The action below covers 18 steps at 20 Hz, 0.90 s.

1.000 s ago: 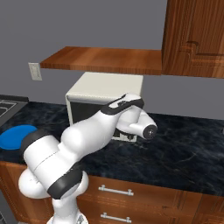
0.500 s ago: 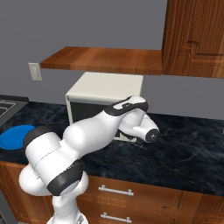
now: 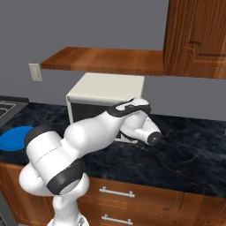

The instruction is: Pull the toaster oven rack outwards. Pick up the baguette from the plate and place it on the toaster oven rack. Close the toaster oven door fully and set the temperature to the lowest setting.

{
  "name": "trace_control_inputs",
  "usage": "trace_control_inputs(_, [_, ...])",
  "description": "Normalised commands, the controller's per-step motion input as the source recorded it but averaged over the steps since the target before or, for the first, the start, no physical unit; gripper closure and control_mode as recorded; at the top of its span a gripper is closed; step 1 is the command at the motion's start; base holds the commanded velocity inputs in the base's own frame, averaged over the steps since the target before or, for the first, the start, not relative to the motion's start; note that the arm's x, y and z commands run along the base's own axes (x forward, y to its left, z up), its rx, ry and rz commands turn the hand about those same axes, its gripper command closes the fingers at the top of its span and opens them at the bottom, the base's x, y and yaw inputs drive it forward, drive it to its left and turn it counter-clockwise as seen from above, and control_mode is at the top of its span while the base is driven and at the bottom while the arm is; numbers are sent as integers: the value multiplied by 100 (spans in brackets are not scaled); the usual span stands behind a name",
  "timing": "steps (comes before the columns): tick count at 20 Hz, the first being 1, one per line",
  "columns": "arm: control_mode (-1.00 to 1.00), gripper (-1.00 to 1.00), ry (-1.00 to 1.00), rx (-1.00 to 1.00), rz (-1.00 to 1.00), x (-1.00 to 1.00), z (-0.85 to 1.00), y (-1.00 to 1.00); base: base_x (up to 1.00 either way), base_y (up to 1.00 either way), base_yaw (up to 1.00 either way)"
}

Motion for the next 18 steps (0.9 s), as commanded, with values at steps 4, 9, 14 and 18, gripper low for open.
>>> trace_control_inputs(4, [-100,100,0,-5,-3,0,0,18,0,0,0])
trace_control_inputs(9, [-100,100,0,-13,-1,0,0,10,0,0,0])
trace_control_inputs(14, [-100,100,0,-13,0,0,0,1,0,0,0])
trace_control_inputs(18, [-100,100,-5,-19,0,0,1,0,0,0,0])
